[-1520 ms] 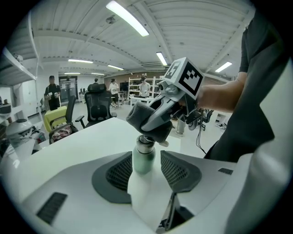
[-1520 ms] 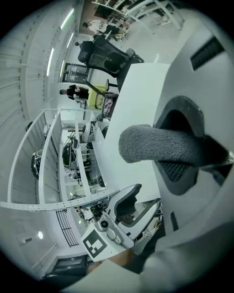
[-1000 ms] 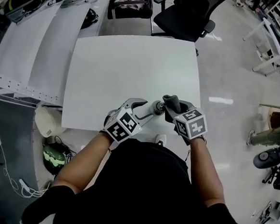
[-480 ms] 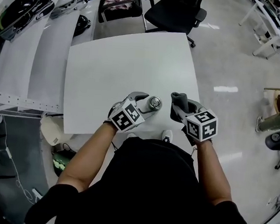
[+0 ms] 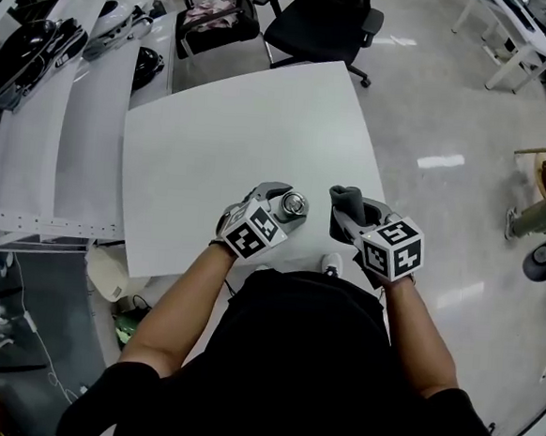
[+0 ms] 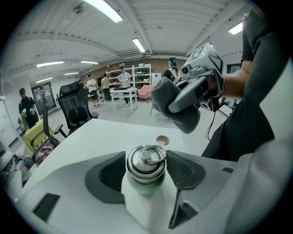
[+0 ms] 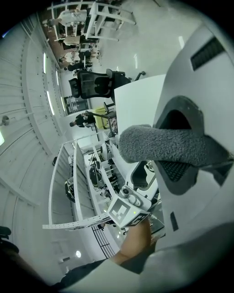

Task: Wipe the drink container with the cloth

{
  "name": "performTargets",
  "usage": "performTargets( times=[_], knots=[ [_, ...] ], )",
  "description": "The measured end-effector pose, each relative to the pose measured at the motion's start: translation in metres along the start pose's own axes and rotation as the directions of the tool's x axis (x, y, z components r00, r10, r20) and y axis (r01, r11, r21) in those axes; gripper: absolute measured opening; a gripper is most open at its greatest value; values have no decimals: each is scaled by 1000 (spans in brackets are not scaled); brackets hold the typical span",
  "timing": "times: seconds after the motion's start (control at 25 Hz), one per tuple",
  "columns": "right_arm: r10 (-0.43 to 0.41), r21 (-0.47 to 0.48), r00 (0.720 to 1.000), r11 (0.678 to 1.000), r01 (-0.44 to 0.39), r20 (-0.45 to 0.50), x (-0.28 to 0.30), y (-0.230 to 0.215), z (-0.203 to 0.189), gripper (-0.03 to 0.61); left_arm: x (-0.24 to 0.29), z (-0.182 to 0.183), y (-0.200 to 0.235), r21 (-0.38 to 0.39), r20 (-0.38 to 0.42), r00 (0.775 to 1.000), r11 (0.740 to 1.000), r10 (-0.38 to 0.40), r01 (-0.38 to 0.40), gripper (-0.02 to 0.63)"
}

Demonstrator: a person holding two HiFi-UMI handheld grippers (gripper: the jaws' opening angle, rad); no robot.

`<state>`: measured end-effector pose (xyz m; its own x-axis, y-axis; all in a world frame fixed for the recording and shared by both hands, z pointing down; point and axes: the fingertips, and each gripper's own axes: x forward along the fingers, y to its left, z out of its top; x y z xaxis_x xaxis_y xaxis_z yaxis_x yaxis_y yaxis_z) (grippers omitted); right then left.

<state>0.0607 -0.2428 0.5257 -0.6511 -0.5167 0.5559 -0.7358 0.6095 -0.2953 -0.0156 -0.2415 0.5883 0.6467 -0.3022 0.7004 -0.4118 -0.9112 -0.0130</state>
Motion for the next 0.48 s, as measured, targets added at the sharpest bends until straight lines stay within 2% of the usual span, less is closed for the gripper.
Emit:
performTargets(
  times=[0.16,0.28,0.36,0.48],
  knots=[
    [9,-13,1000,1000,-9,1,0,2,3,111,3,2,2,-37,19,1000,999,-4,5,273],
    [22,-50,1000,999,-22,3,3,8,8,111,2,5,14,-134,52,999,991,0,7,273],
    [29,-89,1000,996,-29,-2,7,14,11,112,-1,6,28,-247,91,996,969,8,15,272],
    [33,-181,999,983,-37,-24,15,23,11,112,-2,5,47,-411,141,990,911,20,40,272]
  ],
)
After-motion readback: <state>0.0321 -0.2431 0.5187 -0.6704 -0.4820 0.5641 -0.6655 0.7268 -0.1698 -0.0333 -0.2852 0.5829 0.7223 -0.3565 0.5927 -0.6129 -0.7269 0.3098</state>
